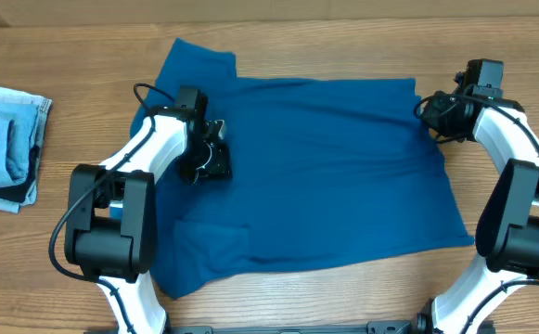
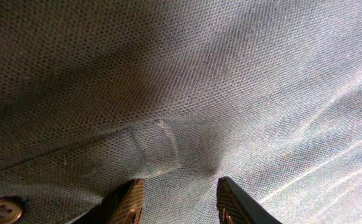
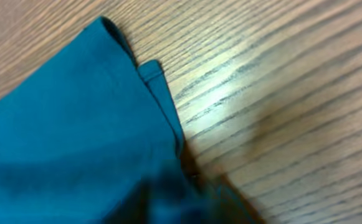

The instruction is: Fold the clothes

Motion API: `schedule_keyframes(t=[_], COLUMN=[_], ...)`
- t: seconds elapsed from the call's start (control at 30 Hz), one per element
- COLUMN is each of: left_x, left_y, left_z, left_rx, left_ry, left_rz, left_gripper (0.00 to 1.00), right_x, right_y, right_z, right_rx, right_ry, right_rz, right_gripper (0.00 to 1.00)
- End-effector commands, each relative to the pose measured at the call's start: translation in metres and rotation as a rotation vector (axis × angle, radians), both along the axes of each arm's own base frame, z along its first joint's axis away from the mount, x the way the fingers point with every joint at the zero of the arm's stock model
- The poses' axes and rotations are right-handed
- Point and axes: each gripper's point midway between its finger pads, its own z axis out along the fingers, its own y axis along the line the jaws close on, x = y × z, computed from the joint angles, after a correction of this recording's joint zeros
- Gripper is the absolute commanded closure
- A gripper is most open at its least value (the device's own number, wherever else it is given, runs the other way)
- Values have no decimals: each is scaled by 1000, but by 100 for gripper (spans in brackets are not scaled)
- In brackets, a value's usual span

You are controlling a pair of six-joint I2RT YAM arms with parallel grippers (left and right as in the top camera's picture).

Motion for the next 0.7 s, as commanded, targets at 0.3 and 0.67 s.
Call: schedule_keyframes(t=[0.3,0.67], left_x=[4,4], left_y=[5,5], left_z=[-5,-5], left_rx=[36,36], left_ry=[-14,-17], left_rz=[-16,-23], left_gripper=[58,58], right_x=[-2,-57], right_y=[14,25], right_z=[-13,-6], right_rx=[63,138], right_ry=[21,230], right_rz=[31,-56], right_gripper=[89,96])
